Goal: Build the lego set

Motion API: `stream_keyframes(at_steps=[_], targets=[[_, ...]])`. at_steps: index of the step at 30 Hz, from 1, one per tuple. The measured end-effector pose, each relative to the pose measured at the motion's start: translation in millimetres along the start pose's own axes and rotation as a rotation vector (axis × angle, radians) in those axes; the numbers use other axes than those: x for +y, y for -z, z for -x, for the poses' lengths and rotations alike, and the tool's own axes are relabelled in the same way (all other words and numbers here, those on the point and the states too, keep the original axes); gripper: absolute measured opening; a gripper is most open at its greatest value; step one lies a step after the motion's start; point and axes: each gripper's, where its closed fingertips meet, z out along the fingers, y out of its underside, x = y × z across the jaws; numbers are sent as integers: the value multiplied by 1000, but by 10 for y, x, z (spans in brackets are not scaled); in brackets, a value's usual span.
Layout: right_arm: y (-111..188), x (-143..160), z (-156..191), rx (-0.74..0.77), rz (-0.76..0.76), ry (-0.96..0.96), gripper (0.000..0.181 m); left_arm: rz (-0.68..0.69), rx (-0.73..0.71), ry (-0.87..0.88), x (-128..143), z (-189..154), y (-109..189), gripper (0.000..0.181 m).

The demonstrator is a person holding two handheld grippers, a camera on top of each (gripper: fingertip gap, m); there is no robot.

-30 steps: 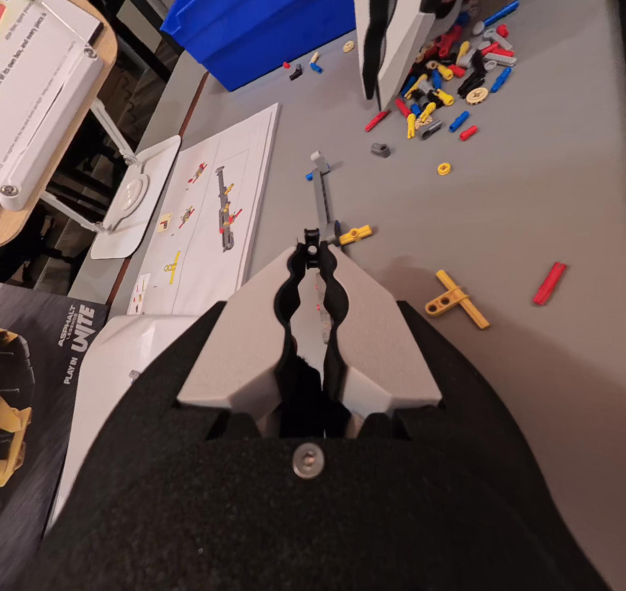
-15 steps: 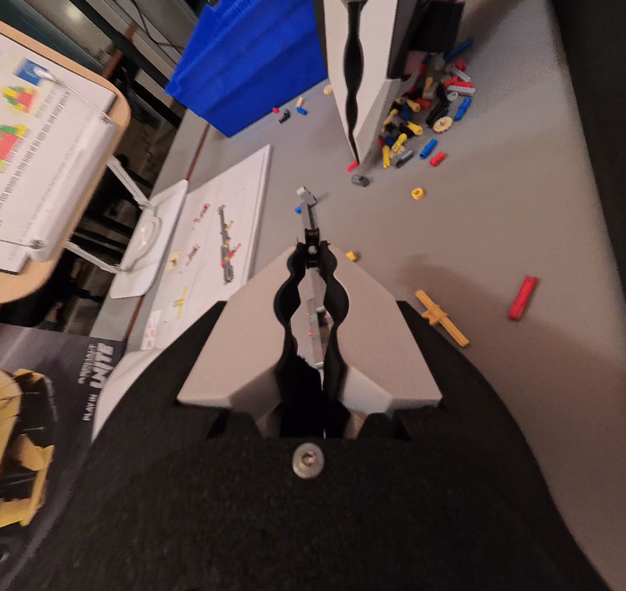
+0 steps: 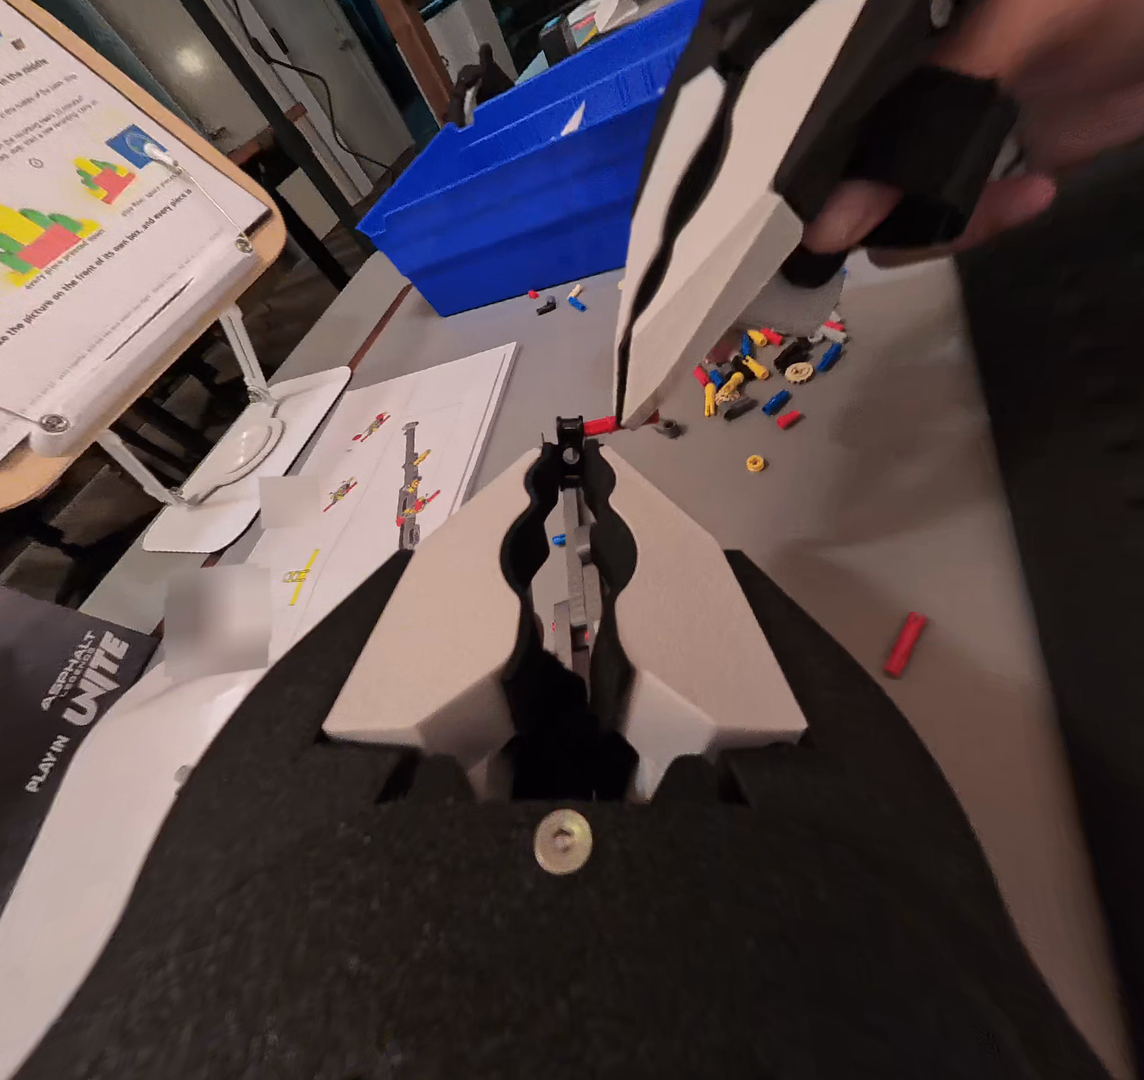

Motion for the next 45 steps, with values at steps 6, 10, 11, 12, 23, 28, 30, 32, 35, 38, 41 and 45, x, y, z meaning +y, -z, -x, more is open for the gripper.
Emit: stream_keyframes(at_steps=[6,10,11,12,23,28,30,32,35,38,41,45], targets=[[-26,-56,-1,17,-152,-84,3,-58,57,188,-61,37,29,6],[-37,-75,3,-29,-214,-157,3,-57,77,239,-39,48,26,6],[-33,-82,-5,-33,-227,-158,3,-53,79,252,-25,51,21,6],[-20,-100,-13,-34,-246,-150,2,-56,93,282,-24,47,19,6],[25,-227,-47,-14,-420,-12,2,-108,127,454,-30,167,58,6],[0,-187,-101,23,-383,25,3,-70,-17,257,27,289,63,6],[20,-185,-174,60,-376,30,3,-33,-105,121,69,368,74,6],[33,-163,-185,45,-379,6,2,-2,-176,-3,91,423,90,6],[23,-143,-185,15,-369,-23,3,52,-233,-139,134,437,83,6],[-16,-122,-140,2,-347,-3,3,83,-236,-213,167,384,50,6],[-40,-120,-50,-23,-340,41,2,91,-223,-238,174,333,26,6],[-69,-99,-24,-18,-322,64,2,97,-219,-252,186,313,12,6]])
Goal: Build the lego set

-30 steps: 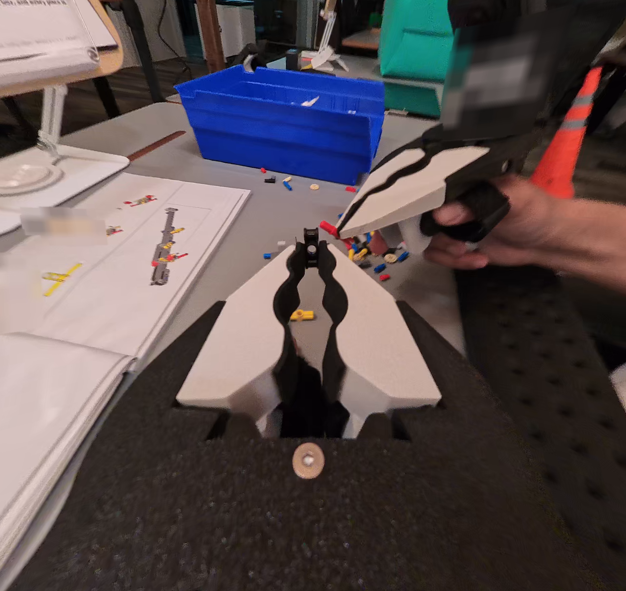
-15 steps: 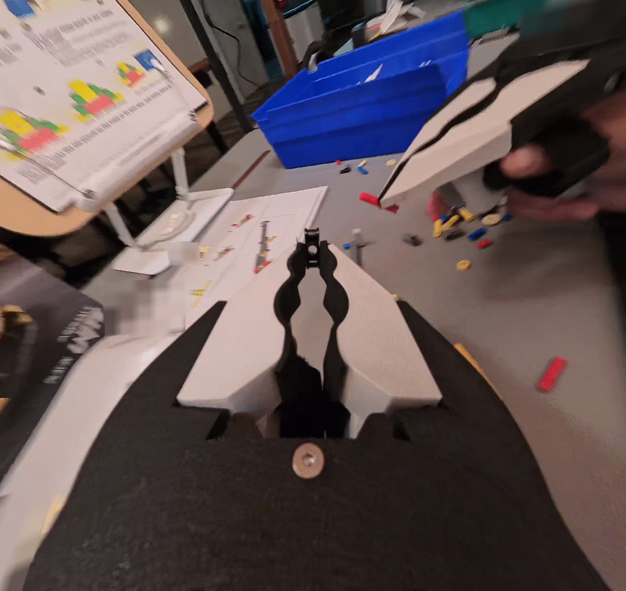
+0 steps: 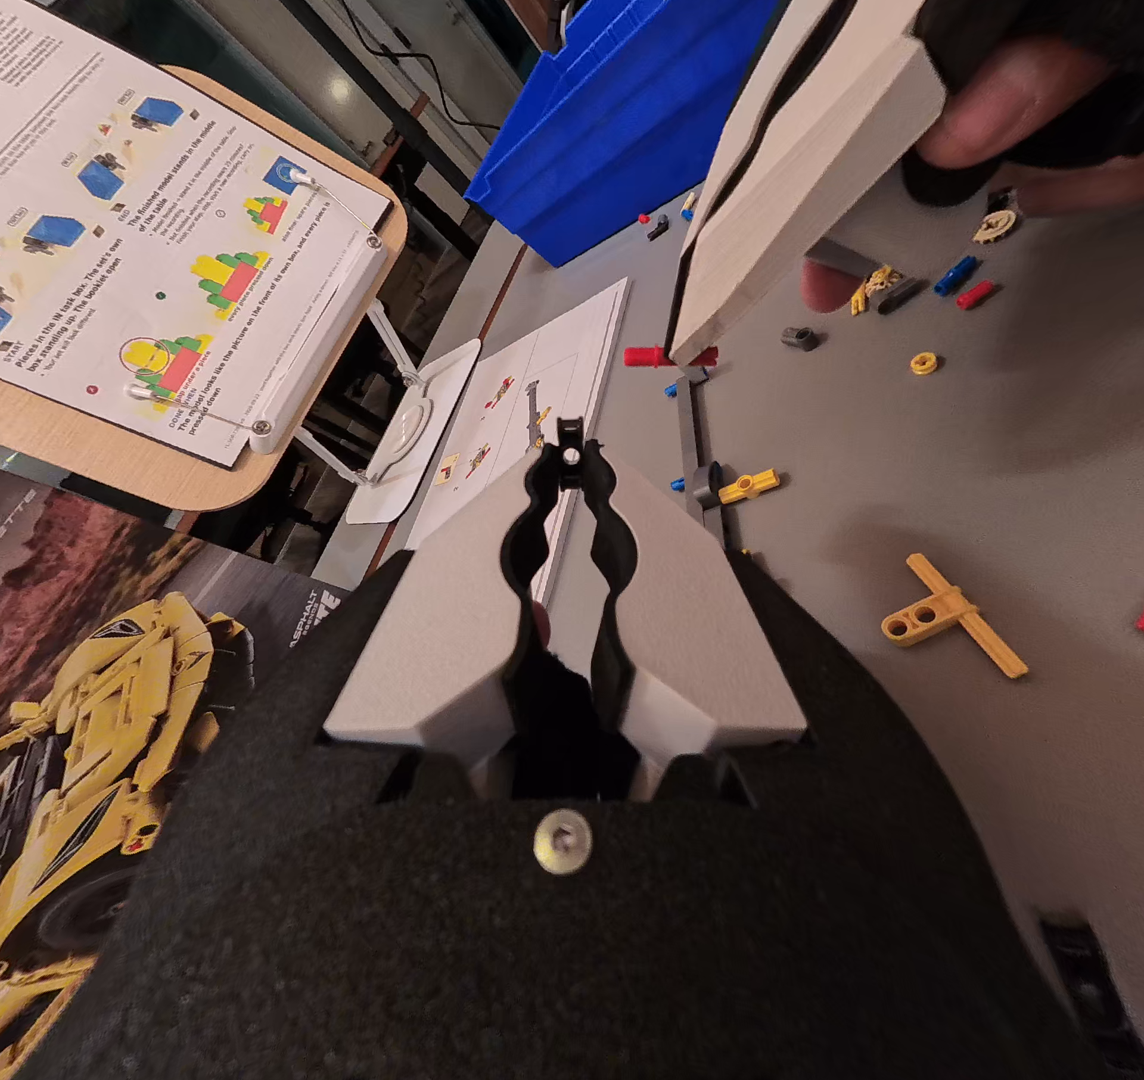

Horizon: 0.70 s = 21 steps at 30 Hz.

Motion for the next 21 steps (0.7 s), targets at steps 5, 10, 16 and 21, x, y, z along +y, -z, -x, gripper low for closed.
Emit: stream_keyframes(at_steps=[5,10,16,21], targets=[[21,-27,-3,-5,-19,-19,2,4,-4,-27,-2,-14,-4,6],[12,-3,-9,0,-6,-24,3,22,-7,-92,14,-48,-5,6],[34,-67,-84,85,-27,121,3,-8,83,-36,-25,-152,18,6],[186,-285,-136,116,72,857,3,-128,515,253,-203,-477,289,6]])
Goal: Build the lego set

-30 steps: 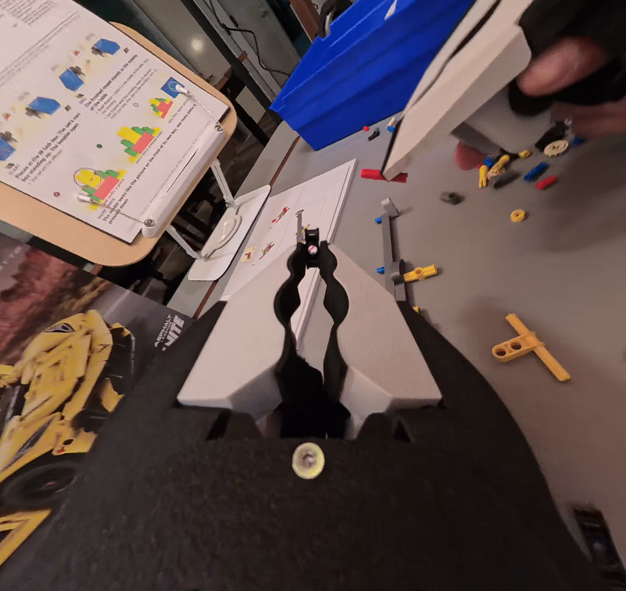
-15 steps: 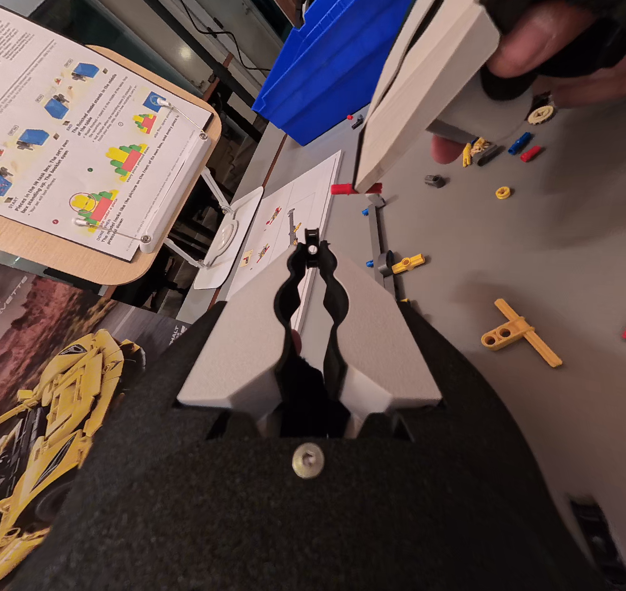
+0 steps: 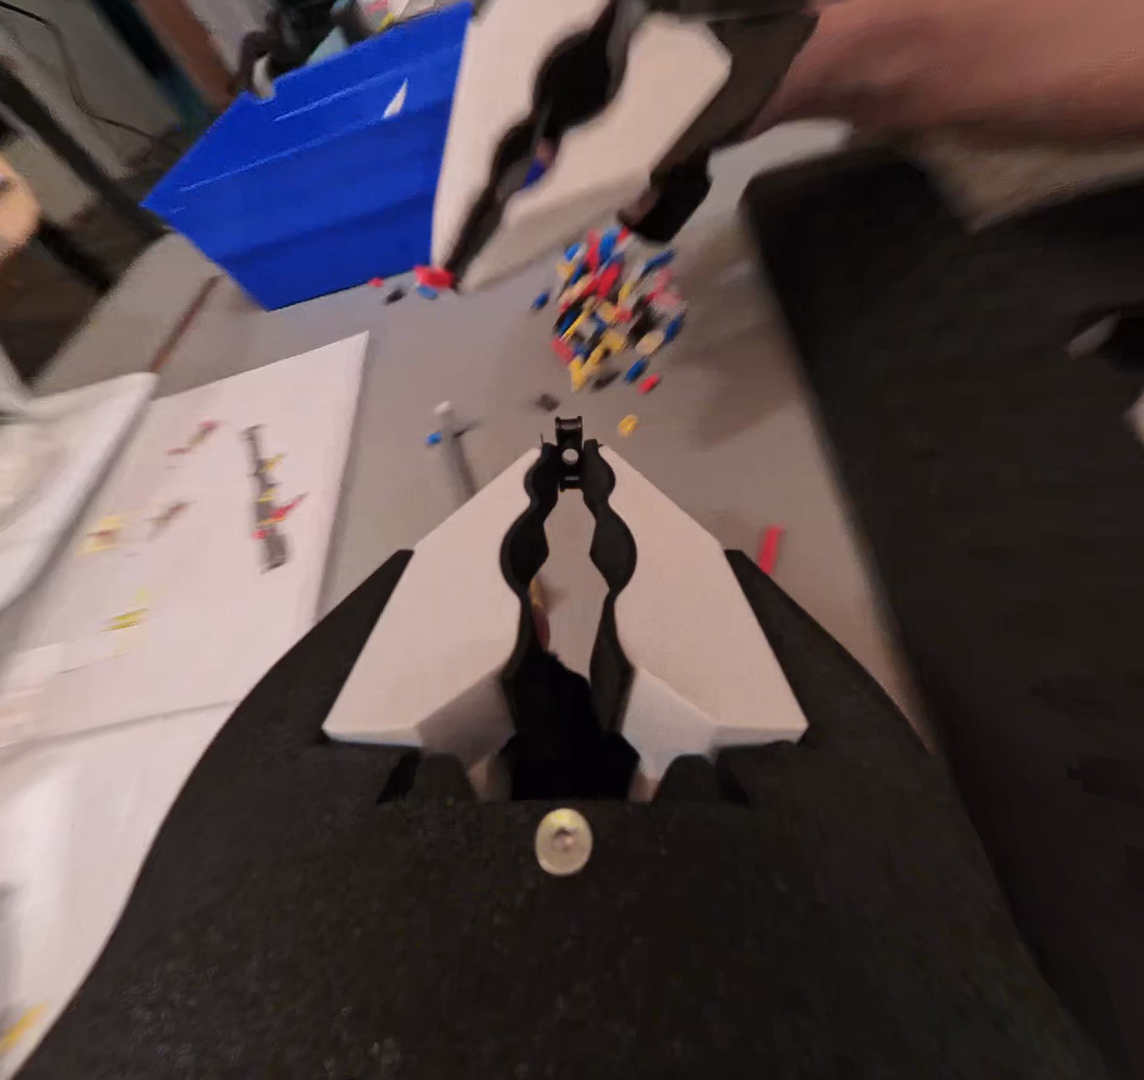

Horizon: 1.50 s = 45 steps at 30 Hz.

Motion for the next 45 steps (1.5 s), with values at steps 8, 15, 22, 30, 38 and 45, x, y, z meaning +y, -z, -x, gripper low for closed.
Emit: stream_keyframes(at_steps=[8,15,22,30,38,45], targets=[[-155,-668,24,-47,-261,245,3,-625,550,654,-851,-32,760,6],[-659,-826,-99,-55,-360,-165,3,-651,509,794,-742,254,827,5],[-664,-136,-136,-255,-138,-569,3,4,-245,108,57,627,513,5],[-587,-174,163,-866,-121,-1309,2,475,-718,-895,383,950,527,5],[-702,-400,240,-888,-194,-1475,3,467,-858,-1079,223,1012,607,6],[-712,-237,44,-759,-227,-1458,3,450,-852,-1074,215,965,559,6]])
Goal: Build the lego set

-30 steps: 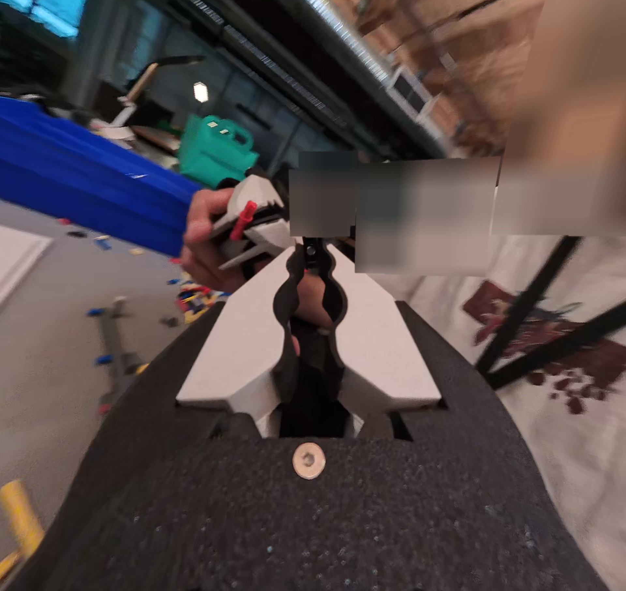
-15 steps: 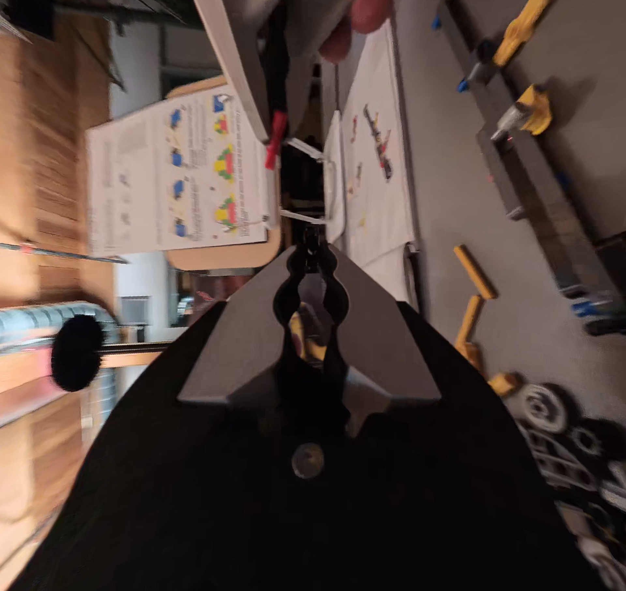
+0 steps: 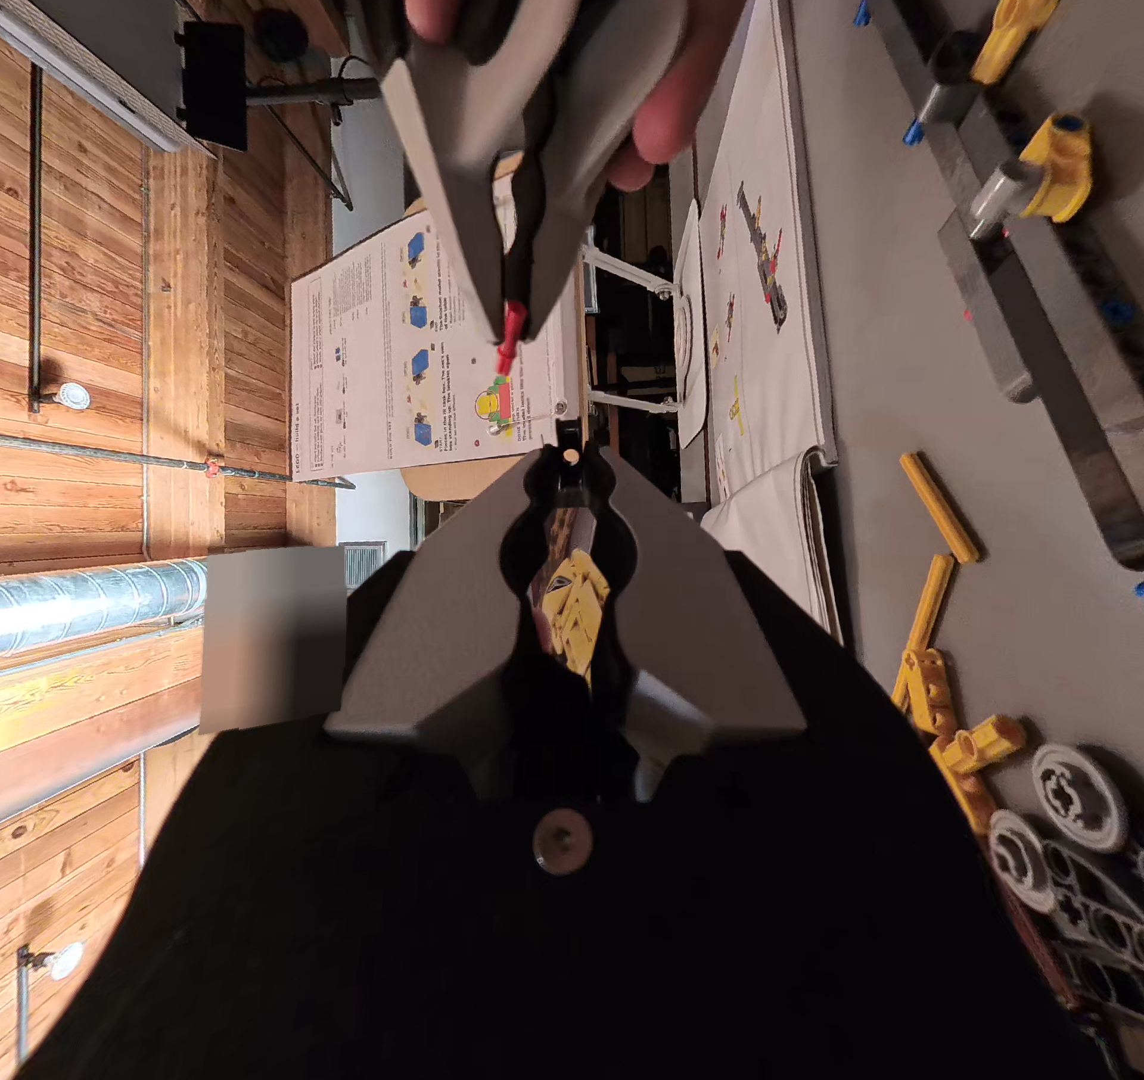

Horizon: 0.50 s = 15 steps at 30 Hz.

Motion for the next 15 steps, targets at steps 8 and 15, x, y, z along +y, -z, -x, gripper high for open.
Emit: stream_keyframes(at_steps=[8,15], targets=[[55,-17,-138,55,-4,1,3,-44,68,220,-79,-36,9,6],[60,-16,-222,145,13,96,2,-9,155,498,88,-41,-21,6]])
